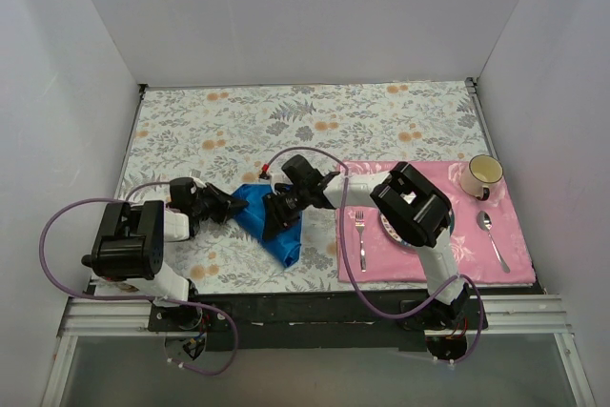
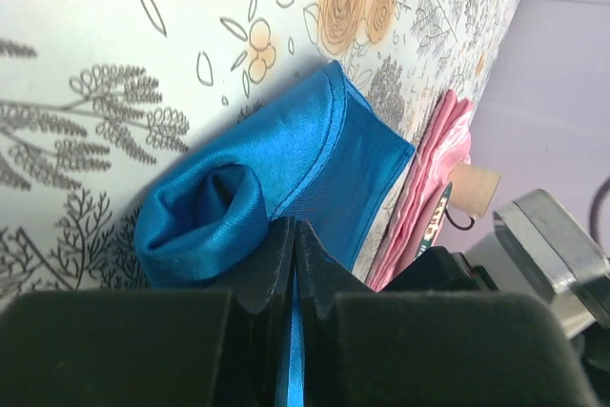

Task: Fold the napkin, place the utensils inside, and roll it up
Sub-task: Roll the napkin with the utensil

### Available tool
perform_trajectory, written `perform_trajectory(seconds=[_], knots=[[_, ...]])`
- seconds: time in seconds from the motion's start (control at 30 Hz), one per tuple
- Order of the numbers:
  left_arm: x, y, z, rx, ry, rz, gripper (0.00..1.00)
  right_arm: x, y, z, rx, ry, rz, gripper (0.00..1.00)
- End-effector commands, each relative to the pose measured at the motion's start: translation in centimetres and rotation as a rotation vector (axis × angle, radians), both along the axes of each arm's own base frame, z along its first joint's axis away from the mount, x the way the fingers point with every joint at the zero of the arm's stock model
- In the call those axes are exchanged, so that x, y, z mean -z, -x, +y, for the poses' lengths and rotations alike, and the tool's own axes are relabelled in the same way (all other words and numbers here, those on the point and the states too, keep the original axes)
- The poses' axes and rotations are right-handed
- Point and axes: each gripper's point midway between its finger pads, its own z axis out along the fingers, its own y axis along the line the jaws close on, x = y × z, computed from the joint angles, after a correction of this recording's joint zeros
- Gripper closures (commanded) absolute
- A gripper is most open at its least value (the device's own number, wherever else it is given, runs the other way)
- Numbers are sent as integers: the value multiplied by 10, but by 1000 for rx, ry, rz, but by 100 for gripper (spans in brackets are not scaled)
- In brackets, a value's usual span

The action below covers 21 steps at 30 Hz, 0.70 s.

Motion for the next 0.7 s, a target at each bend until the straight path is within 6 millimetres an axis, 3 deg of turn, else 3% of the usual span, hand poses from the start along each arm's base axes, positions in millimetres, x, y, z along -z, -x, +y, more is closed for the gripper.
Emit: perform_trajectory(seconds=[0.0, 0.07, 0.13, 0.23, 0.43, 0.5, 0.67], knots=[[36, 4, 20, -60, -117, 118, 100, 8, -19, -20, 6, 176, -115, 49], [44, 5, 22, -68, -127, 149, 100, -8, -31, -18, -4, 181, -188, 43], [46, 5, 21, -65, -125, 158, 100, -11, -33, -27, -7, 251, -221, 38], [44, 3, 22, -63, -132, 149, 100, -30, -37, -24, -35, 272, -308, 33], [45, 2, 23, -50, -148, 161, 100, -61, -37, -7, -32, 170, -364, 32], [46, 3, 23, -41, -156, 166, 100, -64, -36, -4, -36, 146, -363, 32], [48, 4, 22, -30, -157, 179, 100, -44, -10, -11, -62, 73, -287, 46]])
